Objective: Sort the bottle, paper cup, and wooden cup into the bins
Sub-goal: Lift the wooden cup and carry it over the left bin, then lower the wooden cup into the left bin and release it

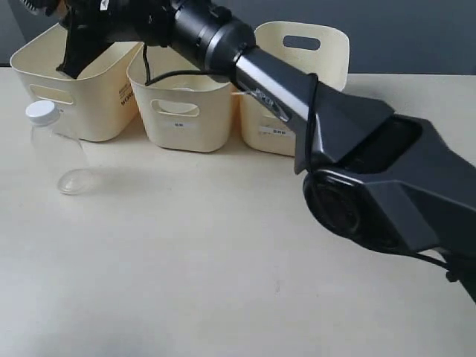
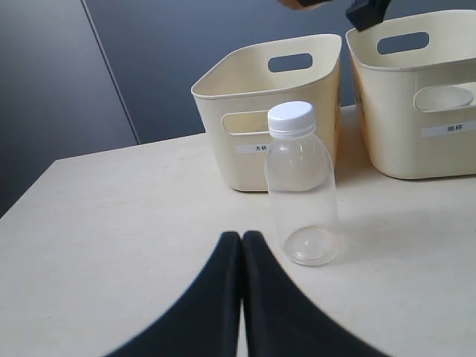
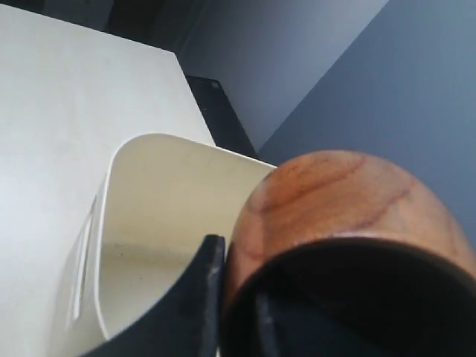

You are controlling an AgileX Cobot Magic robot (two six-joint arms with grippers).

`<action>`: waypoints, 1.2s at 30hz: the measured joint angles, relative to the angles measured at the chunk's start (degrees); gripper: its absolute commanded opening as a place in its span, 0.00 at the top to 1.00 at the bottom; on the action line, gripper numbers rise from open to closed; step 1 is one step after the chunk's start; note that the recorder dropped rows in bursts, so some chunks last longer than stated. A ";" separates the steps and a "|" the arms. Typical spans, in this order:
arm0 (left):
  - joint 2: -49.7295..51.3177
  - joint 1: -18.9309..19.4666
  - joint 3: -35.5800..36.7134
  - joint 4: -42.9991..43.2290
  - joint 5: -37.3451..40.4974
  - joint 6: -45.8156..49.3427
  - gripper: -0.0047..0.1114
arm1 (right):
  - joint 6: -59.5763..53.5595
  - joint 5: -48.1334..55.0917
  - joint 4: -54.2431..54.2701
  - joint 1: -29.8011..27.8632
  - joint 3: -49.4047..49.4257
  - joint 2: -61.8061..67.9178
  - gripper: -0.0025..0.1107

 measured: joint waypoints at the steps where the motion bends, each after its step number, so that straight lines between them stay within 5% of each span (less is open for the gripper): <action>1: 0.00 0.00 0.00 0.00 0.00 0.00 0.96 | -0.31 -0.28 -0.02 0.00 -0.55 1.07 0.98; 22: 0.00 0.00 0.00 0.00 0.00 0.00 0.96 | -2.31 -3.09 1.84 -0.59 -1.23 6.50 0.98; 29: 0.00 0.00 0.00 0.00 0.00 0.00 0.96 | -2.31 -3.09 2.05 -0.63 -1.23 6.50 0.76; 36: 0.00 0.00 0.00 0.00 0.00 0.00 0.96 | -2.31 -3.21 2.17 -0.63 -1.23 6.50 0.75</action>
